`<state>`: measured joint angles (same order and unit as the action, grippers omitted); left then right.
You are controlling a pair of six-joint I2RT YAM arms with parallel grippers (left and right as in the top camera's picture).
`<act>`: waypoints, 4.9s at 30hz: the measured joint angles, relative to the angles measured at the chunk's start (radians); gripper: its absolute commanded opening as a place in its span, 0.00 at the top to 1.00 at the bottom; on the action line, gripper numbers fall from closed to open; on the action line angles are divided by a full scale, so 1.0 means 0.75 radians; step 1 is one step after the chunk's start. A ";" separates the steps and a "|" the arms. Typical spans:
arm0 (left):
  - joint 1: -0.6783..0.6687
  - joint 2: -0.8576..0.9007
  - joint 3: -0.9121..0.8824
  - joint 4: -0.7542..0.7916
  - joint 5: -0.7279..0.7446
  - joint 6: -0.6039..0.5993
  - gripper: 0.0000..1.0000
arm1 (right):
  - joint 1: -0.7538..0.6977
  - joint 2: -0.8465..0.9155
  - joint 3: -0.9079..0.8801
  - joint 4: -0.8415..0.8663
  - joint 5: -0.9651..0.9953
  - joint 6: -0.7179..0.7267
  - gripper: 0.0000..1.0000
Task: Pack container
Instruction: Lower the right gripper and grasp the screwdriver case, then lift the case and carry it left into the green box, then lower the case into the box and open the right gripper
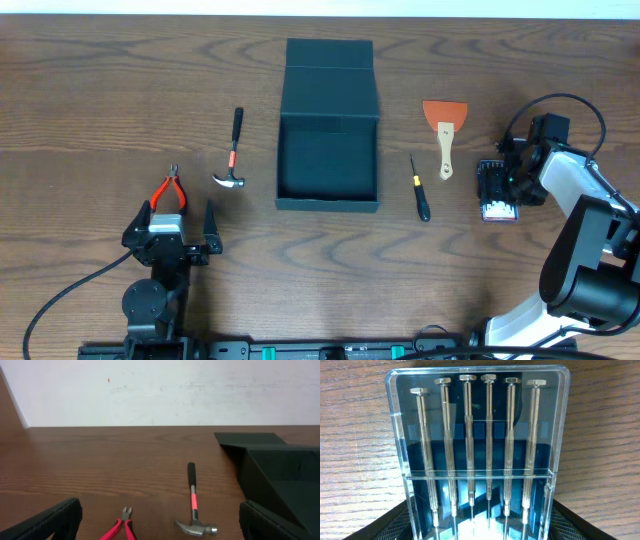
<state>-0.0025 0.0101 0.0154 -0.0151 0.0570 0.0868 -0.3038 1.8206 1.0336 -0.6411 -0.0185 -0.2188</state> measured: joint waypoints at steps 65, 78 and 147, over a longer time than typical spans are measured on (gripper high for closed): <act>0.000 0.000 0.000 0.000 0.001 0.000 0.01 | 0.323 0.040 0.737 -0.515 0.037 0.000 0.50; 0.000 0.000 0.000 0.000 0.000 0.000 0.01 | 0.724 0.041 0.866 -0.565 0.041 0.000 0.51; 0.000 0.000 0.000 0.000 0.001 0.000 0.01 | 1.191 0.327 0.851 -0.529 0.165 1.136 0.59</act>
<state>-0.0025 0.0101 0.0154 -0.0151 0.0574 0.0868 0.5896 2.0659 1.6718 -1.0378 0.1051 0.6334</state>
